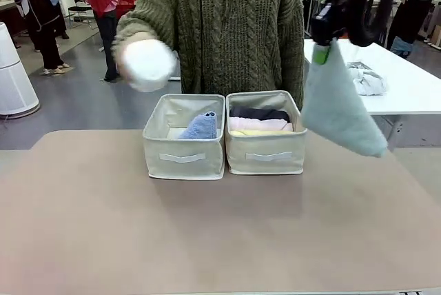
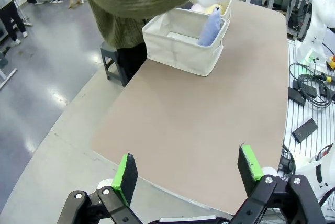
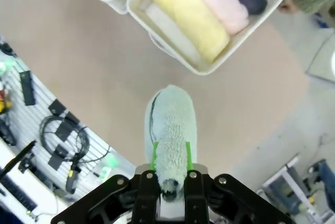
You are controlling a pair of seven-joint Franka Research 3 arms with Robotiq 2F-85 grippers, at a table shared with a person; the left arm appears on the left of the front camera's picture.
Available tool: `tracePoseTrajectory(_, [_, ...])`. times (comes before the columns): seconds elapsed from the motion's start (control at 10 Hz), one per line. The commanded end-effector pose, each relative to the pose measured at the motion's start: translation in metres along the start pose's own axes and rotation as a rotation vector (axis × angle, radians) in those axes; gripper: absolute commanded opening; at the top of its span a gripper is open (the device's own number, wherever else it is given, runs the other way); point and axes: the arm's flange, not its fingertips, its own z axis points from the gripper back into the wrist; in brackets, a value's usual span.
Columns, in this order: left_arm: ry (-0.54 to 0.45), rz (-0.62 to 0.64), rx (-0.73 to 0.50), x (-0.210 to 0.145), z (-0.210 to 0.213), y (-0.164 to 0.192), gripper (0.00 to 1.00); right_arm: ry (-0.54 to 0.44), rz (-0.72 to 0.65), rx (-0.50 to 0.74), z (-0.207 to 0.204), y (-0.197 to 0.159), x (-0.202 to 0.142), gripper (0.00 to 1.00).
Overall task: Sort the towels based on their folding style.
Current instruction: Pick up another triangle-folded towel from the table and place it in the left Fabric basket.
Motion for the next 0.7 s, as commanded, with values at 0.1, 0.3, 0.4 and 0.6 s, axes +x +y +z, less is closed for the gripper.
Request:
tracePoseTrajectory(0.1, [-0.007, -0.017, 0.005, -0.001, 0.002, -0.001, 1.00, -0.015, -0.293, -0.105, 0.055, -0.084, -0.144, 0.16])
tracePoseTrajectory(0.3, [-0.007, -0.017, 0.005, -0.001, 0.002, -0.001, 1.00, -0.130, -0.382, -0.103, 0.083, -0.088, -0.220, 0.16])
tracePoseTrajectory(0.4, [-0.007, -0.017, 0.005, -0.001, 0.002, -0.001, 1.00, -0.138, -0.382, -0.101, 0.085, -0.089, -0.226, 0.16])
tracePoseTrajectory(0.6, [-0.007, -0.017, 0.005, -0.001, 0.002, -0.001, 1.00, -0.120, -0.379, -0.084, 0.081, -0.099, -0.227, 0.16])
